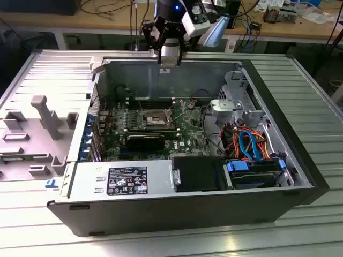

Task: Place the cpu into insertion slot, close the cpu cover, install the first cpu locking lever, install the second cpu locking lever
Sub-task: 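Place the cpu into insertion slot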

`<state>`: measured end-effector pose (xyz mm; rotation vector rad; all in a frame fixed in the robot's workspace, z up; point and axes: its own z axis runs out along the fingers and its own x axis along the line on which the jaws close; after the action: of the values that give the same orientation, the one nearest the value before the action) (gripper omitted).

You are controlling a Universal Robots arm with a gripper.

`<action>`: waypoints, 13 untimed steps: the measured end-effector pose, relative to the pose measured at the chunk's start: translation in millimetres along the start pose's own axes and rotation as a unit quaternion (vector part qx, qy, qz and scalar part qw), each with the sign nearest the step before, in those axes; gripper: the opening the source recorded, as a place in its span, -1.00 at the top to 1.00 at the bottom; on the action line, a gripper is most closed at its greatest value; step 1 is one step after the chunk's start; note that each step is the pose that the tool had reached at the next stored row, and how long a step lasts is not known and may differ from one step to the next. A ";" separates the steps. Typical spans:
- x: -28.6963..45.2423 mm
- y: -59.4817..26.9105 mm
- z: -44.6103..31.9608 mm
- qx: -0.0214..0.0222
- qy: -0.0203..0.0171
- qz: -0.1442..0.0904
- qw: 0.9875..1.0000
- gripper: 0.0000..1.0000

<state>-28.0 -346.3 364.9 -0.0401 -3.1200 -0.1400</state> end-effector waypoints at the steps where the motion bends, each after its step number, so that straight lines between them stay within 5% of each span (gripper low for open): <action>1: 0.0 0.0 0.0 0.000 0.000 0.000 1.000 -0.08; 13: 11.7 -0.4 0.5 0.000 0.000 0.000 1.000 -0.08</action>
<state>-39.7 -346.4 364.6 -0.0401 -3.1199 -0.1397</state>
